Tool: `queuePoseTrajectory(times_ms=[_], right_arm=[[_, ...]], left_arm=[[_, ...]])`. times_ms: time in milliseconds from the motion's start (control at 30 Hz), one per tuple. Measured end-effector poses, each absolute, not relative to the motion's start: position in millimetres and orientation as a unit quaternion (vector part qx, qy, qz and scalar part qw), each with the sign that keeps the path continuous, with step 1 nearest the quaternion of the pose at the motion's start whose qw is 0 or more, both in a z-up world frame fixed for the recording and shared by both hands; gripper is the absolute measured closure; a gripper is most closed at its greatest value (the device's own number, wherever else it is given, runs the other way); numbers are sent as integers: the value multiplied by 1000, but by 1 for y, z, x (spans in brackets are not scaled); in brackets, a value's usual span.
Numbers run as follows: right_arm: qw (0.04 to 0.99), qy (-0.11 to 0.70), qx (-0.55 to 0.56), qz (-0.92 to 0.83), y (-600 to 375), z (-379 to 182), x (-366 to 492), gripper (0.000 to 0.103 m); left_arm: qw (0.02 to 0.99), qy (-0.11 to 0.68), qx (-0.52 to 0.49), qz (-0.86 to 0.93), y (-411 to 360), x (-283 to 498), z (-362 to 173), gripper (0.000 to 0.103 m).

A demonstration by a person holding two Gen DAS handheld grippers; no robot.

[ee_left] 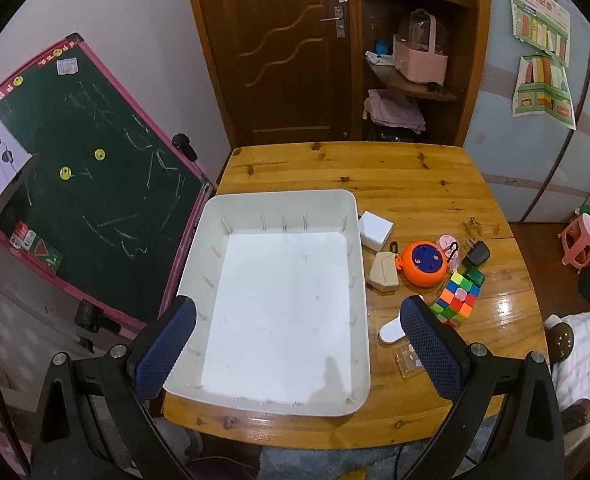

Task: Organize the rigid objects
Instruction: 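Move both tools toward the table, left tool toward the white tray, then grasp the white tray rim with the left gripper and hold it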

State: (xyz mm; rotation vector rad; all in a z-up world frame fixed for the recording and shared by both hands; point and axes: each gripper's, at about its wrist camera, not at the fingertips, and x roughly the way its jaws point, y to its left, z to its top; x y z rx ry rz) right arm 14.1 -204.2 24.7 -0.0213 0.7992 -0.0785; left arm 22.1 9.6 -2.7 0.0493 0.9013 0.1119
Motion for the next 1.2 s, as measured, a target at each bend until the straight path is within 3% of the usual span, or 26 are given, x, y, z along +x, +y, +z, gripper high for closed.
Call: queuePoseTrajectory(times_ms=[733, 1200], right_arm=[[914, 403, -12, -44, -197, 16, 43, 0], [904, 425, -24, -38, -184, 2, 56, 0]], left_arm=[[895, 443, 9, 52, 43, 46, -18, 1], [873, 478, -65, 68, 106, 68, -69, 1]])
